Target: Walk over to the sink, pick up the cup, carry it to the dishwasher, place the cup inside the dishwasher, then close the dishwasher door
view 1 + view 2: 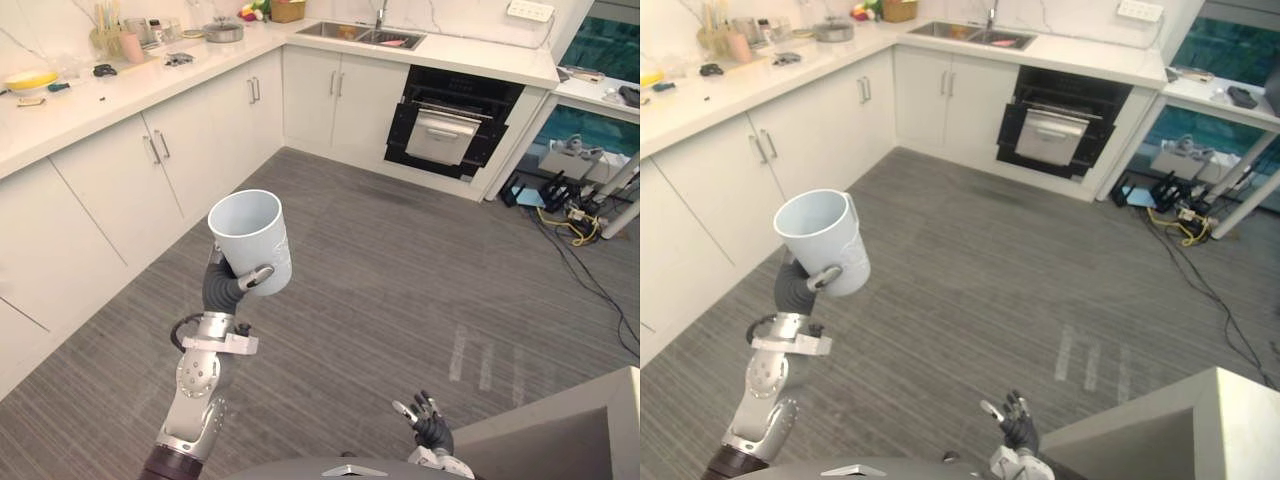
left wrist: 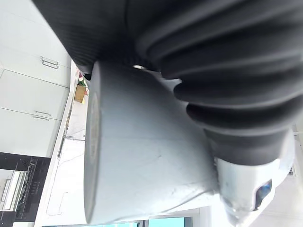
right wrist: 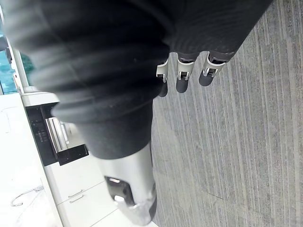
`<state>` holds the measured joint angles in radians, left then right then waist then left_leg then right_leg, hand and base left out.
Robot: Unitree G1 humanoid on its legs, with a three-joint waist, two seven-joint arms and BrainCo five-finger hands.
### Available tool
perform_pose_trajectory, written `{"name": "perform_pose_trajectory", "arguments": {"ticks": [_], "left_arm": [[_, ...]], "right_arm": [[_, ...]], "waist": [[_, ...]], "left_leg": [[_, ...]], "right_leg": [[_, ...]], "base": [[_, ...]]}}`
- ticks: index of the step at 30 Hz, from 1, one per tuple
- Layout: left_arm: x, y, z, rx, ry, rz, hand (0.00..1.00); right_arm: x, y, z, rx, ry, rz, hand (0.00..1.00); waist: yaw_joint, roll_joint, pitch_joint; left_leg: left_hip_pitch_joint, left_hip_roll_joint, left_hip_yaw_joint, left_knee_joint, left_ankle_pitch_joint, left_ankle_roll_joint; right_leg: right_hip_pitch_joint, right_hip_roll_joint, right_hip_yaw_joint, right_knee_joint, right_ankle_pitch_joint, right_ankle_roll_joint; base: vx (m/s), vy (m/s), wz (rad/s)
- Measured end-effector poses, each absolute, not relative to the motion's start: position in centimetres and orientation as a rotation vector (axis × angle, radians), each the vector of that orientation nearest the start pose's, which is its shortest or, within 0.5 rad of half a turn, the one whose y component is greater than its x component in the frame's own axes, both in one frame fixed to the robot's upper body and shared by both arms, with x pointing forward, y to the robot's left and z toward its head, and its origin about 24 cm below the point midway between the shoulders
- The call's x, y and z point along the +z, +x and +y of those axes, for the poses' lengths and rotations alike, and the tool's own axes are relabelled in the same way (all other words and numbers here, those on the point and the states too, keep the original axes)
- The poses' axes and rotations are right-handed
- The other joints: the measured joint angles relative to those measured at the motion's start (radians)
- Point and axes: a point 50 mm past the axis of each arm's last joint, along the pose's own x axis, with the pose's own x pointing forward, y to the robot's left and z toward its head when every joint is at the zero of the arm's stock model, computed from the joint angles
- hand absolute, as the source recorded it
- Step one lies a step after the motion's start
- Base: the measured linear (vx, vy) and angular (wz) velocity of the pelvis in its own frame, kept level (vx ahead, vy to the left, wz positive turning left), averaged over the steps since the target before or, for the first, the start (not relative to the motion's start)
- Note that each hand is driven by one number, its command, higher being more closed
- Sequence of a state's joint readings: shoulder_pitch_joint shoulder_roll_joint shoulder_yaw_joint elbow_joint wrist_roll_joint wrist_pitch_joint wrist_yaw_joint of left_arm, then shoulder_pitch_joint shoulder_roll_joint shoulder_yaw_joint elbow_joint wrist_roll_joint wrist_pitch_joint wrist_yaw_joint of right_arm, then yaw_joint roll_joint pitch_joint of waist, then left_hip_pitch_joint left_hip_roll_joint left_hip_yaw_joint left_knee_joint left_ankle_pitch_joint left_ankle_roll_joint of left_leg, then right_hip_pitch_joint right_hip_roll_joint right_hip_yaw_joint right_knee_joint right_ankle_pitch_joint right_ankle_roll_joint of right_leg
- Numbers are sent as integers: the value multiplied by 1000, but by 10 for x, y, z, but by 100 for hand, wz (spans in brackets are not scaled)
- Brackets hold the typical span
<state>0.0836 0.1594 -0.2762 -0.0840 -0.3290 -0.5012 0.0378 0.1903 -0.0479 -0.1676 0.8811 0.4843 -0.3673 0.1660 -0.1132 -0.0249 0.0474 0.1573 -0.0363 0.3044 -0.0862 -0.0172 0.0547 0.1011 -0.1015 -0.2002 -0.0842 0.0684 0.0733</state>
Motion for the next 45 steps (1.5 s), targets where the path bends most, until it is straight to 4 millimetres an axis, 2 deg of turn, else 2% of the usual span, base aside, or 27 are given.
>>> {"name": "perform_pose_trajectory", "arguments": {"ticks": [9,13,15,17,18,19,20,21,22,24,26,27,28,29,30,31,32,33,35,36,37,38,39,41,42,44,45], "left_arm": [[82,224,138,-132,-273,-443,100],[76,220,154,-67,-319,-428,100],[71,216,159,-42,-343,-413,100],[63,206,161,0,-379,-383,100],[62,201,162,14,-392,-380,100],[63,192,165,38,-406,-384,100],[64,187,164,53,-421,-394,100],[66,185,164,60,-428,-401,100],[66,184,164,61,-432,-411,100],[68,186,165,54,-427,-424,100],[68,187,170,74,-417,-432,100],[68,186,171,84,-420,-435,100],[67,186,174,109,-419,-434,100],[66,186,175,125,-425,-433,100],[66,187,178,164,-438,-438,100],[68,185,181,179,-431,-456,100],[68,184,183,183,-427,-457,100],[66,184,187,184,-413,-441,100],[68,187,188,144,-390,-435,100],[69,188,187,128,-388,-436,100],[72,192,185,100,-391,-445,100],[74,194,185,83,-387,-450,100],[75,194,184,75,-386,-449,100],[82,195,175,14,-378,-463,100],[83,195,172,-1,-381,-466,100],[88,201,160,-67,-399,-475,100],[89,203,156,-85,-405,-478,100]], "right_arm": [[-132,103,-213,-397,417,594,0],[-129,99,-218,-407,441,563,0],[-125,102,-219,-402,449,534,0],[-121,101,-219,-389,454,506,0],[-119,102,-218,-376,453,497,0],[-114,108,-214,-337,452,476,0],[-109,113,-213,-311,449,451,0],[-107,116,-212,-301,448,438,0],[-105,122,-212,-293,449,425,0],[-102,130,-216,-302,447,397,0],[-99,135,-221,-305,436,380,0],[-100,132,-224,-307,428,386,0],[-103,130,-224,-312,429,403,0],[-105,128,-225,-314,428,414,0],[-107,127,-219,-293,430,428,0],[-108,128,-211,-260,437,438,0],[-109,128,-209,-249,436,446,0],[-112,127,-209,-260,439,462,0],[-112,123,-212,-285,442,462,0],[-113,119,-213,-301,447,464,0],[-114,114,-216,-338,468,458,0],[-113,114,-215,-350,484,441,0],[-113,116,-214,-346,487,436,0],[-116,109,-206,-350,504,454,0],[-116,108,-205,-349,505,455,0],[-110,113,-204,-354,505,415,0],[-108,115,-204,-353,504,400,0]], "waist": [[-7,3,-1],[-1,3,-1],[2,3,3],[8,22,22],[17,16,24],[41,34,39],[57,34,47],[62,30,46],[68,44,52],[70,45,70],[65,49,94],[65,51,98],[70,56,103],[72,59,101],[80,89,130],[99,92,125],[108,87,126],[116,60,122],[110,17,102],[110,3,92],[117,-13,84],[116,-17,84],[115,-20,83],[84,-17,76],[80,-16,76],[56,-11,78],[49,-9,78]], "left_leg": [[-26,-6,-13,1,-7,-10],[-19,-13,-88,7,-7,6],[-34,-6,-93,44,-49,-16],[-110,39,-110,281,-196,-44],[-121,60,-102,352,-235,-60],[-179,113,-77,569,-261,-80],[-294,174,-77,832,-234,-116],[-352,199,-80,937,-201,-132],[-410,214,-88,1016,-228,-140],[-436,198,-86,917,-280,-138],[-439,153,-98,713,-252,-142],[-439,118,-148,539,-173,-149],[-421,102,-173,452,-18,-186],[-404,86,-169,467,-49,-168],[-418,111,-182,574,-147,-225],[-432,114,-193,650,-195,-163],[-429,113,-179,675,-220,-117],[-405,97,-137,692,-260,-33],[-371,46,-105,691,-291,15],[-357,32,-93,688,-301,25],[-313,11,-66,663,-319,37],[-256,-3,-50,620,-332,39],[-224,-14,-50,590,-340,31],[-103,-25,-56,458,-326,48],[-70,-25,-57,418,-317,42],[36,-20,-68,306,-289,24],[51,-16,-78,291,-289,20]], "right_leg": [[-32,5,27,2,4,-4],[-24,10,29,5,2,-5],[-35,11,38,47,-40,-8],[-57,38,90,201,-155,-27],[-59,42,97,237,-181,-34],[-66,57,113,301,-233,-39],[-68,75,114,344,-267,-51],[-61,78,114,350,-274,-58],[-50,76,117,356,-287,-62],[-21,51,128,354,-302,-47],[7,3,136,350,-323,-17],[32,-30,140,336,-338,8],[71,-46,167,287,-347,15],[107,-38,182,243,-349,14],[143,7,193,277,-352,18],[150,45,214,328,-341,4],[159,45,208,346,-357,-17],[156,13,221,390,-380,4],[115,-47,221,512,-413,55],[100,-66,220,558,-415,66],[62,-101,212,673,-396,114],[7,-128,207,804,-331,192],[-24,-139,205,878,-297,204],[-164,-104,171,1093,-322,149],[-193,-94,147,1101,-332,129],[-328,-74,9,1044,-390,33],[-359,-73,-18,1013,-399,15]], "base": [[-10,-4,-3],[0,0,0],[3,-17,7],[43,-78,27],[68,-43,-2],[70,-52,-23],[81,-34,-21],[146,-29,-7],[157,41,-2],[212,120,-6],[286,237,-8],[295,274,-11],[326,276,-12],[361,184,-23],[379,85,-35],[376,44,-43],[426,107,-60],[350,113,-44],[334,117,-23],[370,92,-24],[392,88,-43],[400,95,-47],[367,98,-35],[397,68,-11],[376,34,-4],[403,0,12],[514,-56,47]]}}
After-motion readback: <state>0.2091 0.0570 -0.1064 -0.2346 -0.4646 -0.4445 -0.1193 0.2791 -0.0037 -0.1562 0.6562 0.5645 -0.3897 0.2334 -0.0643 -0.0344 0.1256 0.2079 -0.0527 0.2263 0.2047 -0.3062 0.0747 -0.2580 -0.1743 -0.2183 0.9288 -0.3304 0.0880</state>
